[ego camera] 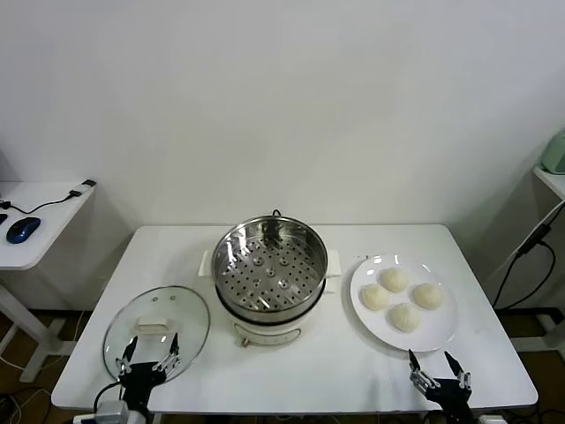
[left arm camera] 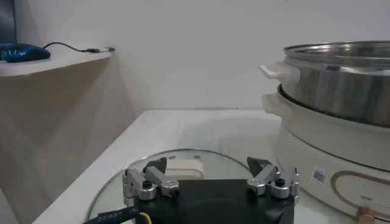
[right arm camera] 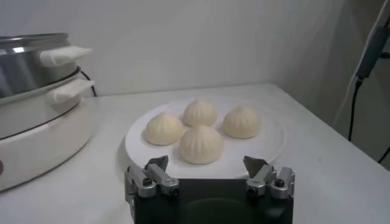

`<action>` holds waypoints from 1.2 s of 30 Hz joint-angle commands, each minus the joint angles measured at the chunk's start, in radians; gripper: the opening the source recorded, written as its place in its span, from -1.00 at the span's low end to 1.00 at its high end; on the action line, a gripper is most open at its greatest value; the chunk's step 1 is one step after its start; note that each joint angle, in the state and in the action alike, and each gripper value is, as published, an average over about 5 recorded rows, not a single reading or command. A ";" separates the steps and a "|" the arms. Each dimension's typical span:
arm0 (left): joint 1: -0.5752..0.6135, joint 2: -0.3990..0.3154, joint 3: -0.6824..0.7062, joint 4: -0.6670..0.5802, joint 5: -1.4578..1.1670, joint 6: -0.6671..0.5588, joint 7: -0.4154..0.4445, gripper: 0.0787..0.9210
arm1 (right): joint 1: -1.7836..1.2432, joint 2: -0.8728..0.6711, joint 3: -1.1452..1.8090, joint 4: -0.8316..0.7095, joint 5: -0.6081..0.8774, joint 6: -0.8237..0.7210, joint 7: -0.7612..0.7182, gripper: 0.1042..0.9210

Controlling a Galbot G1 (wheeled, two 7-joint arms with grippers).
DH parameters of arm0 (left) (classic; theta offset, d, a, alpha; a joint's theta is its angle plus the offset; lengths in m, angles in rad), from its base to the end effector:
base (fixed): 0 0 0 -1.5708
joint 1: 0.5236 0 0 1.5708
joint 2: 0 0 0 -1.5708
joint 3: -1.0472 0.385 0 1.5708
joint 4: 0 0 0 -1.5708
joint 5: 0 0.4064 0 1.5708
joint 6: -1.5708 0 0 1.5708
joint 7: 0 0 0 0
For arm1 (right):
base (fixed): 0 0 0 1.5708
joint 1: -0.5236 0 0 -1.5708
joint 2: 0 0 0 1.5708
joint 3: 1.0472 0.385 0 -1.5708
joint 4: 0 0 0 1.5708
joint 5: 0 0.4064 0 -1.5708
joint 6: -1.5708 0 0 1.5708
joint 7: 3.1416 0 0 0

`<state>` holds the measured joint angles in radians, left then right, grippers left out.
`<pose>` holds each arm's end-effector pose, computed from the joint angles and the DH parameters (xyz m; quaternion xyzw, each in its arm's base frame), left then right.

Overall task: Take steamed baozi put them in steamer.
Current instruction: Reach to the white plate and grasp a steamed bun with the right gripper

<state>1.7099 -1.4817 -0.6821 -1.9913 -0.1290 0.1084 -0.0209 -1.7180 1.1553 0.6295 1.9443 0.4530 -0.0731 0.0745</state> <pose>0.1577 0.0778 -0.3933 0.0633 -0.9838 -0.0138 0.1671 0.1701 -0.1321 -0.3909 -0.0097 -0.9836 -0.0106 0.1801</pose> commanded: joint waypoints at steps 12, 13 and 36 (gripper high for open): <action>-0.002 0.030 0.006 -0.005 -0.014 -0.010 0.000 0.77 | 0.726 -0.413 -0.166 -0.229 -0.118 -0.412 -0.185 0.76; -0.004 0.033 0.005 -0.004 -0.015 -0.010 0.000 0.77 | 0.790 -0.469 -0.221 -0.270 -0.146 -0.417 -0.259 0.76; -0.019 0.035 0.014 0.036 -0.011 -0.026 0.000 0.77 | 2.233 -0.468 -1.985 -0.947 -0.308 0.068 -1.322 0.76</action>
<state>1.6907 -1.4474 -0.6677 -1.9571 -0.1386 0.0816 -0.0207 0.1500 0.6487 -0.8945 1.1480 0.1547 -0.0621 -1.0461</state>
